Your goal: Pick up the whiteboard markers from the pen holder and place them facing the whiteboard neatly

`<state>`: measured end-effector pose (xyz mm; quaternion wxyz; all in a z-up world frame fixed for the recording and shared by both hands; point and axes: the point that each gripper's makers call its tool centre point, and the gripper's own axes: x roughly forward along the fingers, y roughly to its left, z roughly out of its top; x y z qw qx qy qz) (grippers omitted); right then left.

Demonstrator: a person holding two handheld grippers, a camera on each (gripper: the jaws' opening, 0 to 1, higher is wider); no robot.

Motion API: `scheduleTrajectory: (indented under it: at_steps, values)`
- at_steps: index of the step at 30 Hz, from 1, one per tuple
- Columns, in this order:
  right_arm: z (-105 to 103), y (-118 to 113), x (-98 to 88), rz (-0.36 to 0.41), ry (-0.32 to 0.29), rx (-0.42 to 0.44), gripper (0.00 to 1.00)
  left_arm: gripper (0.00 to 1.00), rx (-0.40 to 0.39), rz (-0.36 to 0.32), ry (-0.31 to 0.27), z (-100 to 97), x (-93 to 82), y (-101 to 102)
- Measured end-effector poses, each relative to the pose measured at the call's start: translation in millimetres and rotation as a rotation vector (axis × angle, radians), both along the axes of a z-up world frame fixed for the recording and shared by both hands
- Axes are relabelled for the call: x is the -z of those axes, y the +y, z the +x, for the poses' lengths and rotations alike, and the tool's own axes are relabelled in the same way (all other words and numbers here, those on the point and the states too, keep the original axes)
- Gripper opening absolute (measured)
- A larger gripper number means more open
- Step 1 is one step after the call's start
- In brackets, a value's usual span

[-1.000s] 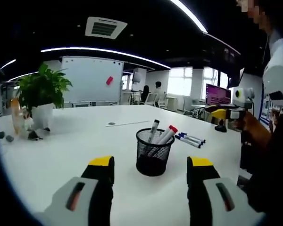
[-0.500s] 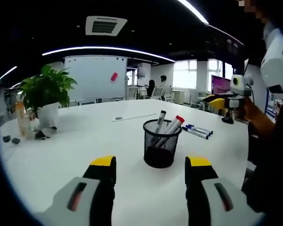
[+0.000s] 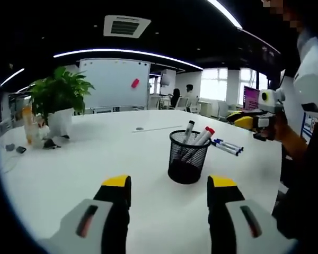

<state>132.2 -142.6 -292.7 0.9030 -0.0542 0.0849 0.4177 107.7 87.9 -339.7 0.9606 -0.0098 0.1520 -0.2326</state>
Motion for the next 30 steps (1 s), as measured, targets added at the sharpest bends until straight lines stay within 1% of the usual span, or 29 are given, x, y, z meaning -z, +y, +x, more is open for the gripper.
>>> scheduleTrajectory:
  at_steps: [6,11,18,22,30]
  values:
    - [-1.1,10.6,4.4,-0.001,0.013,-0.008,0.29,0.59,0.000,-0.002,-0.004,1.7,-0.4,1.0]
    - [-3.4,23.4,3.1,0.013,0.016,-0.040,0.29,0.59,-0.006,-0.009,0.002,-0.1,3.4,2.2]
    - [-3.7,32.6,3.1,0.010,0.016,-0.056,0.29,0.58,-0.022,-0.015,0.004,-1.0,5.3,9.8]
    - [-3.5,34.5,5.0,-0.004,0.015,-0.053,0.29,0.58,-0.016,-0.019,0.008,-0.5,7.6,8.3]
    - [-3.8,45.0,8.9,0.004,0.027,-0.073,0.28,0.58,-0.004,-0.023,0.009,-0.7,8.3,8.5]
